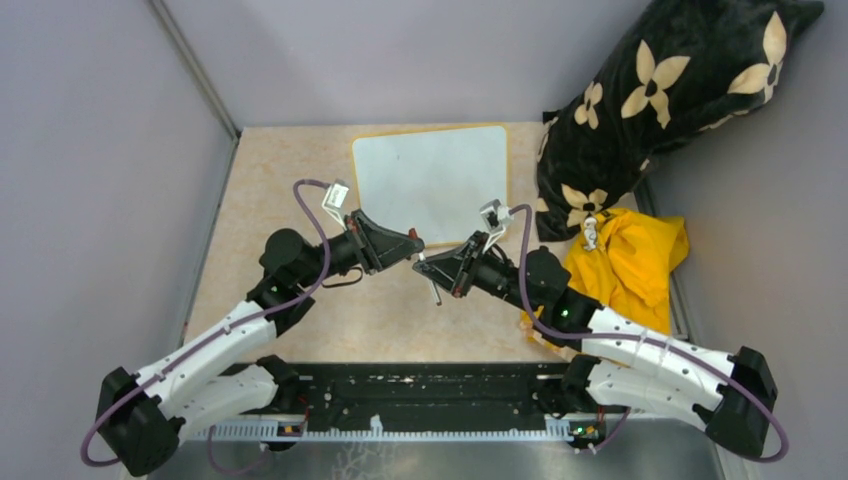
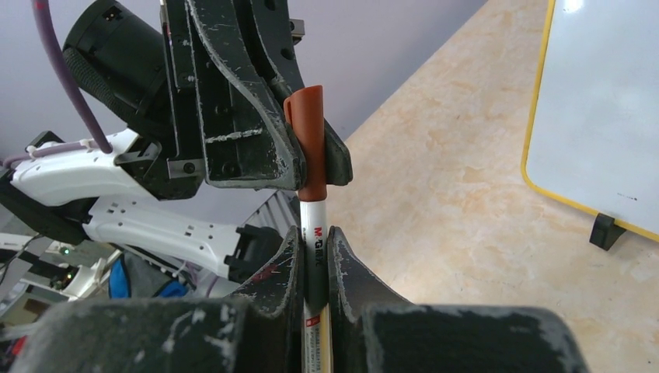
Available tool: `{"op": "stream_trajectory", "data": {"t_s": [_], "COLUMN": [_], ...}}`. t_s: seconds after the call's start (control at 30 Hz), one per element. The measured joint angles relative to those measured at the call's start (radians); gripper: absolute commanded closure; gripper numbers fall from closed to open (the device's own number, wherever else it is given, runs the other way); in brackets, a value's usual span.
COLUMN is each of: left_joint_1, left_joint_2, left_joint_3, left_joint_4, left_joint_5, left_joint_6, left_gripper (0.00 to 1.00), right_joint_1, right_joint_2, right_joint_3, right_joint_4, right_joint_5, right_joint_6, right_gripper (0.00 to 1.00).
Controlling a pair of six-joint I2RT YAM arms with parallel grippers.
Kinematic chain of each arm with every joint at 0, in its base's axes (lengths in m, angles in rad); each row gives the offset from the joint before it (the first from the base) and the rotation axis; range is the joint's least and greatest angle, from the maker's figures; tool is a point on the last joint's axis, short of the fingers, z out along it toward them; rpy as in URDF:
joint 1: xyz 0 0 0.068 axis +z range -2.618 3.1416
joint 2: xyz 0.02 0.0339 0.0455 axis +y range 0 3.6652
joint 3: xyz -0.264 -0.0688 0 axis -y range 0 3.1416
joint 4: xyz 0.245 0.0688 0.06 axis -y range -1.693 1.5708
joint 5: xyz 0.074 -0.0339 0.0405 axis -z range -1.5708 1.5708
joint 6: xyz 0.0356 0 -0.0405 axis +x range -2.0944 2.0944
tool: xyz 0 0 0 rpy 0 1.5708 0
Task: Write a sentence on the whiteboard
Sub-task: Open the whiteboard marker at the center of the board.
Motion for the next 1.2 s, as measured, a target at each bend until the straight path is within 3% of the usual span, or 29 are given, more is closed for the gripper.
{"op": "stream_trajectory", "data": {"t_s": [0.83,1.0,1.2], "left_joint_1": [0.011,0.079,0.080], "left_joint_2": [-0.006,-0.057,-0.068], "left_joint_3": [0.015,0.014,0.017], "left_joint_4": [-0.047,-0.027,-0.062], "left_joint_5": [0.000,-0.146,-0.222], "left_joint_6": [-0.042,-0.029,0.000], "left_gripper": [1.00,1.00,1.00], "right_joint_1": [0.000,-0.001,-0.002], "right_joint_2": [-0.035,-0.067,-0.072], "right_joint_3": [-0.033,-0.062,-0.065], "right_joint_4": [0.020,-0.045,-0.074], "right_joint_5": [0.010,0.020,0.039], "right_joint_6": [0.007,0.008,0.000], "right_gripper": [1.00,1.00,1.00]}}
